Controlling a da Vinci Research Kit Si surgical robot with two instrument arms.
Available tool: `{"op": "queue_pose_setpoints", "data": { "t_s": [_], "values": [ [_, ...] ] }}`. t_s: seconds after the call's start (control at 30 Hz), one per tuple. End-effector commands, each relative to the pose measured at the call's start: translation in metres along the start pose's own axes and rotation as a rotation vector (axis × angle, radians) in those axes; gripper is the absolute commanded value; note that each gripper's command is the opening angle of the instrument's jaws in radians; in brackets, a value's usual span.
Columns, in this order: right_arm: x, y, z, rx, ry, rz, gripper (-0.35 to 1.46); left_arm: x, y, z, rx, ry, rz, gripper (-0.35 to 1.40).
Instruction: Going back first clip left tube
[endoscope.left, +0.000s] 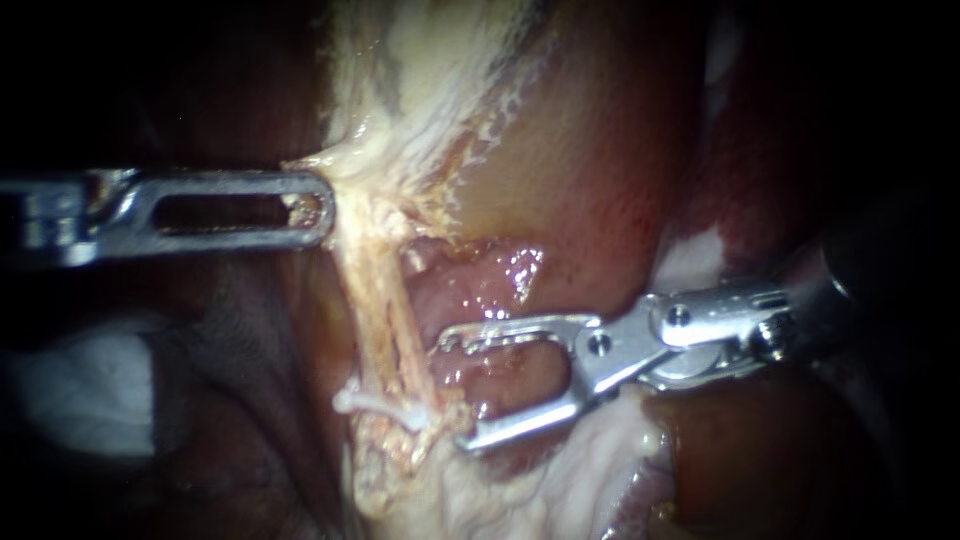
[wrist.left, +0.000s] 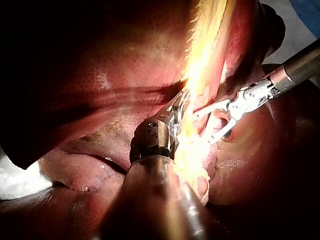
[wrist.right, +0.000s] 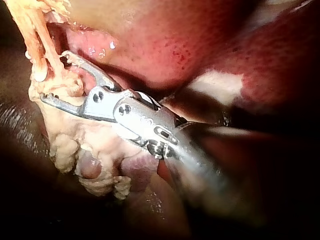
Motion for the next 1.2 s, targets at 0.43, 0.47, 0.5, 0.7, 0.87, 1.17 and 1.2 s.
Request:
{"op": "queue_pose_setpoints", "data": {
  "t_s": [0.43, 0.47, 0.5, 0.7, 0.87, 1.17, 1.2],
  "values": [
    [0.0053, -0.0014, -0.0075, -0.032, -0.016, -0.061, 0.6, 0.0001, 0.0002, 0.0001, 0.001, 0.0, 0.001, -0.35],
    [0.0056, -0.0015, -0.008, -0.031, -0.016, -0.059, 0.6, 0.0001, 0.0002, 0.0002, 0.001, 0.0, 0.001, -0.35],
    [0.0058, -0.0016, -0.0085, -0.028, -0.015, -0.059, 0.6, 0.0001, 0.0003, 0.0002, 0.001, 0.0, 0.001, -0.35],
    [0.0069, -0.0022, -0.0107, -0.024, -0.005, -0.052, 0.6, 0.0, 0.0003, 0.0005, 0.001, -0.001, 0.001, -0.35],
    [0.0072, -0.0022, -0.0108, -0.029, -0.001, -0.067, 0.6, 0.0006, 0.0009, 0.0018, 0.003, -0.003, 0.005, -0.35],
    [0.0071, -0.0021, -0.0107, -0.03, -0.002, -0.067, 0.6, 0.0048, 0.0023, 0.0088, 0.004, 0.051, 0.032, -0.35],
    [0.0072, -0.002, -0.0107, -0.03, -0.002, -0.067, 0.6, 0.0049, 0.0022, 0.0092, 0.006, 0.052, 0.032, -0.35]
  ]
}}
